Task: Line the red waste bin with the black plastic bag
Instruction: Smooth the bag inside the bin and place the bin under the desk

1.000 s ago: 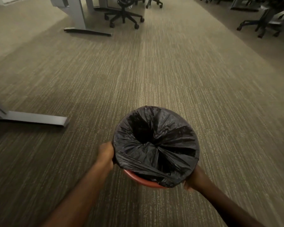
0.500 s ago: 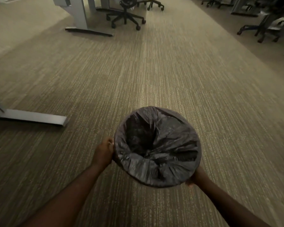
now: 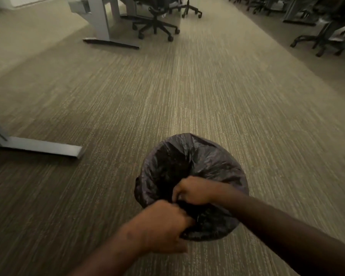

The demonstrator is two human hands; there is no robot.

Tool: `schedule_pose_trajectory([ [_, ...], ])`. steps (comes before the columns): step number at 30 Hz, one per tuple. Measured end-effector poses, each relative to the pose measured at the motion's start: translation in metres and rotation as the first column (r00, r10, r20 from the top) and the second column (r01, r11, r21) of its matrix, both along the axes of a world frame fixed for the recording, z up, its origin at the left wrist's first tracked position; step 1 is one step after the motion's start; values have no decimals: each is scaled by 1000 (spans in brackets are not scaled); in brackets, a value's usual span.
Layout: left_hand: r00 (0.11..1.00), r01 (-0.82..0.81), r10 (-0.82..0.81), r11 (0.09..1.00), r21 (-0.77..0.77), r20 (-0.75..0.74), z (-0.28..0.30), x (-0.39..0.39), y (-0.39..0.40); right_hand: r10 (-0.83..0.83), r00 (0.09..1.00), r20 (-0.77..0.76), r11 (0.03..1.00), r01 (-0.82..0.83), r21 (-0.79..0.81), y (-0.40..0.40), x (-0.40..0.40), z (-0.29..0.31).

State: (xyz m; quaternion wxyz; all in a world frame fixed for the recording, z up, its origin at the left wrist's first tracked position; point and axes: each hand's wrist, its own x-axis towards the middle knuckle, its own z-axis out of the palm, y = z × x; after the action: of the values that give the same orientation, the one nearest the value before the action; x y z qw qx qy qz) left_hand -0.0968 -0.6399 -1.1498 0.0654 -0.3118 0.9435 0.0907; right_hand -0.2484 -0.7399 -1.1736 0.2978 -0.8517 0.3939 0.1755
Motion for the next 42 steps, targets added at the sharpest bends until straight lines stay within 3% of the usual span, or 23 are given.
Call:
schedule_pose_trajectory([
  [3, 998, 1, -3, 999, 35, 65, -9, -4, 5, 92, 938, -335, 996, -87, 28, -16, 15, -48],
  [7, 996, 9, -17, 996, 88, 85, -7, -6, 9, 133, 829, -543, 983, -180, -35, -28, 4, -84],
  [12, 993, 65, -77, 989, 134, 86, -6, -9, 16, 54, 853, -519, 997, -72, -15, -32, 0, -107],
  [16, 992, -44, 19, 978, 201, 125, -3, -12, 14, 52, 897, -439, 996, -14, 88, -40, 3, -86],
  [19, 997, -58, 63, 994, 92, -50, 6, -2, 7, 30, 942, -335, 994, 7, 108, -39, 2, -54],
  [21, 965, -162, 153, 986, -27, -212, 16, 6, -2, -9, 968, -249, 995, 33, 92, -27, -5, -31],
  [24, 842, -395, 365, 919, 5, -397, 14, 7, -32, -9, 984, -179, 999, 3, -34, -2, -20, -10],
  [28, 715, -563, 630, 775, 286, -301, -24, -7, -85, -70, 971, -231, 996, 56, -68, -6, -22, -17],
  [32, 442, -697, 820, 569, 436, -364, -50, -14, -123, -206, 948, -243, 978, 189, -93, -33, -14, -24],
  [34, 427, -705, 836, 547, 451, -346, -57, -13, -130, -158, 948, -275, 987, 141, -80, -36, -10, -26],
  [36, 481, -703, 814, 580, 411, -325, -58, -12, -130, -88, 943, -320, 993, 56, -108, -28, -8, -21],
  [40, 510, -713, 633, 690, 125, -583, -51, -6, -127, 25, 928, -371, 981, -95, -171, 6, -18, -11],
  [42, 471, -714, 592, 692, 111, -654, -43, -5, -128, 50, 886, -460, 982, -129, -141, 21, -29, -8],
])
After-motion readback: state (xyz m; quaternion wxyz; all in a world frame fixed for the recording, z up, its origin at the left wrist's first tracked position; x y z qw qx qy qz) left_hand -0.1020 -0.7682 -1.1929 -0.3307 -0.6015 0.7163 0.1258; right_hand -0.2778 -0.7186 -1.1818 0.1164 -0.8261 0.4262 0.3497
